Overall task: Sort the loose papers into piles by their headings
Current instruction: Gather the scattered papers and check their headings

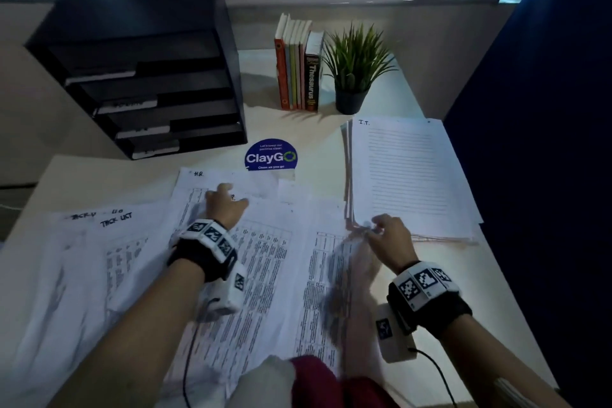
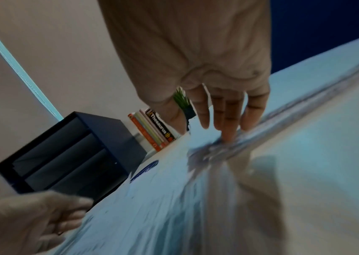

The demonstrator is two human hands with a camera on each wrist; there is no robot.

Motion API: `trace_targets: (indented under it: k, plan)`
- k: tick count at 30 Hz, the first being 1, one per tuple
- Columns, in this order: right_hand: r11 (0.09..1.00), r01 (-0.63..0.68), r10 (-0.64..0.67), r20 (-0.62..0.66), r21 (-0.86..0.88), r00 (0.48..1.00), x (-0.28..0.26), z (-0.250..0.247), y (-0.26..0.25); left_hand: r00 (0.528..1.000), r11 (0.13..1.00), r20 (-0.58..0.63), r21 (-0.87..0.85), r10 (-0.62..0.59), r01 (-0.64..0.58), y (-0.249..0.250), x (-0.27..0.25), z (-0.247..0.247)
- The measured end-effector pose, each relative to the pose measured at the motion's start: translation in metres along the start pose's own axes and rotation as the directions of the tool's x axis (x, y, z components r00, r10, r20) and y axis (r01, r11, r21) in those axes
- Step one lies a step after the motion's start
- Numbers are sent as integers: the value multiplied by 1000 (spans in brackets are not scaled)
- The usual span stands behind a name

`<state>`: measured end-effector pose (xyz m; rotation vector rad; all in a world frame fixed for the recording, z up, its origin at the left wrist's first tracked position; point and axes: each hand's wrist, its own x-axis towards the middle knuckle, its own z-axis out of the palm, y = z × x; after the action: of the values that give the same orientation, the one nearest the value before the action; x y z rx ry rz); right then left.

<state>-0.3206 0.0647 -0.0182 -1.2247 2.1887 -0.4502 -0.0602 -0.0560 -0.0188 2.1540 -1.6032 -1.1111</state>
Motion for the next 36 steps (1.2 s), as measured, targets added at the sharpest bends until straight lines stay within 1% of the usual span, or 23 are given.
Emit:
trace_targets:
  k: [2,3,5,6,8,10,12,14,16,17,19,21,22,23,25,28,30,31,33,35,36]
  plan:
    - [994,-109,109,18,-26,994,-14,20,-4,989,979,-59,145,-137,144,-39,4,-32]
    - [980,-195,196,16,-36,981,-21,28,-7,976,957,-75,195,-204,214,-57,4,-46]
    - [933,-356,356,-10,-51,934,-37,40,-13,947,915,-87,244,-311,322,-84,1,-65]
    - [909,-413,412,-40,-51,911,-44,44,-16,938,900,-98,263,-333,347,-95,-1,-69]
    - [866,-500,496,-102,-12,862,-53,51,-20,942,896,-114,293,-315,335,-109,-3,-72]
    - [835,-550,548,-135,24,826,-57,58,-24,954,901,-79,314,-289,299,-113,-4,-71]
    - [819,-573,573,-124,35,810,-59,65,-29,959,902,-21,333,-283,274,-111,-4,-71]
    - [819,-572,574,-102,43,813,-61,72,-38,964,906,45,355,-261,228,-108,-5,-71]
    - [837,-539,546,-80,94,834,-61,78,-47,970,930,126,333,-210,158,-107,-8,-68]
    - [856,-500,510,-65,130,857,-61,82,-51,971,949,159,290,-176,125,-107,-10,-65]
    - [916,-366,378,-52,168,924,-64,89,-59,974,988,203,138,-96,69,-105,-15,-59]
    - [965,-193,217,-127,179,968,-73,95,-68,970,998,238,-7,-55,58,-102,-23,-54]
    - [979,-94,129,-200,178,971,-76,97,-73,968,997,245,-39,-48,60,-101,-26,-52]
    - [986,-10,56,-273,165,960,-78,96,-80,968,997,247,-46,-48,61,-103,-28,-52]
    - [985,94,-31,-393,144,919,-79,88,-93,978,997,205,-60,-42,56,-107,-28,-53]
    - [965,204,-84,-541,166,837,-77,69,-117,988,993,156,-113,-3,21,-109,-26,-57]
    - [948,272,-123,-594,167,795,-77,62,-132,992,990,126,-141,10,8,-106,-26,-59]
    - [942,287,-128,-601,176,789,-77,61,-137,994,986,112,-163,-2,21,-106,-27,-60]
    - [934,287,-116,-583,210,804,-77,59,-141,995,976,84,-209,-49,65,-109,-26,-64]
    - [943,272,-122,-565,190,816,-77,57,-139,994,976,51,-190,-95,103,-117,-26,-71]
    - [952,267,-135,-572,153,809,-77,55,-138,993,981,42,-161,-106,111,-122,-26,-74]
